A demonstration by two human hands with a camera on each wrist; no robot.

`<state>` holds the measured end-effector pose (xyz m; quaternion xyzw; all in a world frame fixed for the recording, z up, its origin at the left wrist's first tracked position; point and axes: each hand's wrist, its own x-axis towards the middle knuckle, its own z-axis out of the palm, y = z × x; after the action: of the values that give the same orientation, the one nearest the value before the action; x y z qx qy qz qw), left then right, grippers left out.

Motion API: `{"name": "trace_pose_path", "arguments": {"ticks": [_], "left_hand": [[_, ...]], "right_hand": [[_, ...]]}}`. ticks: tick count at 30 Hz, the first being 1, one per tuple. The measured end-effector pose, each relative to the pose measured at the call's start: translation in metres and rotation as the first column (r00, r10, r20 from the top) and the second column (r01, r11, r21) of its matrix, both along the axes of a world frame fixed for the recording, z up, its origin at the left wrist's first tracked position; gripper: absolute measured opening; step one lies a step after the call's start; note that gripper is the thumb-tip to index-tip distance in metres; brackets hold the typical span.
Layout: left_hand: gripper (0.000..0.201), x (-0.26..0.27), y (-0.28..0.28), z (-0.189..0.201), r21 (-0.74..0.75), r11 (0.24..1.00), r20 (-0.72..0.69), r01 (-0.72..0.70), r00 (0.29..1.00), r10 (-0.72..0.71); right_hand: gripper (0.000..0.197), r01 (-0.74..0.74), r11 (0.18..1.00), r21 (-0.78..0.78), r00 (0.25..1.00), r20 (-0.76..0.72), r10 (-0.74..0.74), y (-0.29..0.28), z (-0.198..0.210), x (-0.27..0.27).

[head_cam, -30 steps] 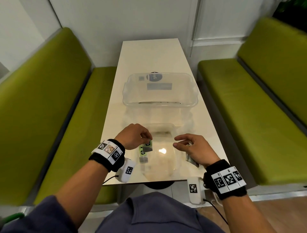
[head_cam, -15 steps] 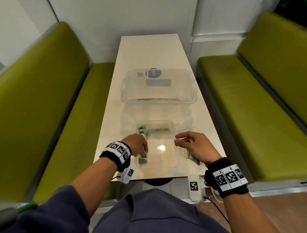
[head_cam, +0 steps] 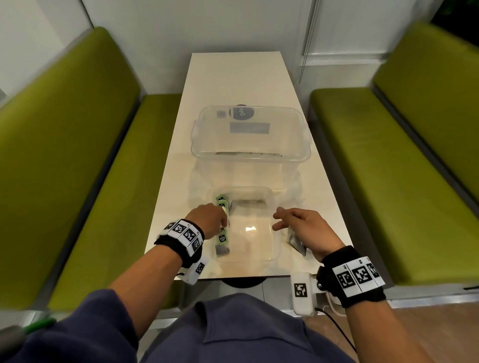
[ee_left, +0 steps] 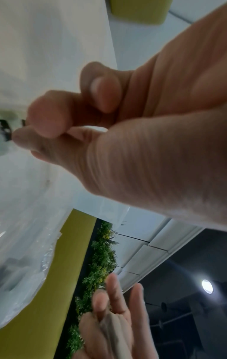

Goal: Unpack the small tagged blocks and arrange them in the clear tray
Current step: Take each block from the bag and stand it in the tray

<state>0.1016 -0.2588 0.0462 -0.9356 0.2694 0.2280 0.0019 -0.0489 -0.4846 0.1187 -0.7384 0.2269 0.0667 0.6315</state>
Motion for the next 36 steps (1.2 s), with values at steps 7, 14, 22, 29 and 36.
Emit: {"name": "trace_pose_path", "arguments": {"ticks": [7,14,22,29,36], "left_hand": [[0.02,-0.026,-0.001,0.063,-0.464,0.87,-0.155,-0.163,0.983,0.102],[0.032,-0.067,-0.021,0.102,-0.651,0.717,-0.408,-0.251,0.912,-0.051],[0.041,-0.072,-0.03,0.085,-0.665,0.641,-0.488,-0.384,0.873,0.017],[0.036,-0.071,-0.027,0.087,-0.707,0.543,-0.504,-0.453,0.862,0.062],[0.023,-0.072,-0.027,0.086,-0.719,0.523,-0.48,-0.458,0.871,0.104]], "right_hand": [[0.039,0.212,0.941,0.263,0.977,-0.081,-0.197,0.013,-0.007,0.005],[0.041,0.313,0.875,0.37,0.949,-0.095,-0.299,0.029,0.0,0.012],[0.04,0.296,0.83,0.472,0.947,-0.035,-0.318,0.031,0.007,0.011],[0.027,0.259,0.754,0.604,0.95,-0.019,-0.311,0.026,0.005,0.008],[0.019,0.33,0.707,0.625,0.912,-0.018,-0.409,0.024,0.0,0.012]]}}
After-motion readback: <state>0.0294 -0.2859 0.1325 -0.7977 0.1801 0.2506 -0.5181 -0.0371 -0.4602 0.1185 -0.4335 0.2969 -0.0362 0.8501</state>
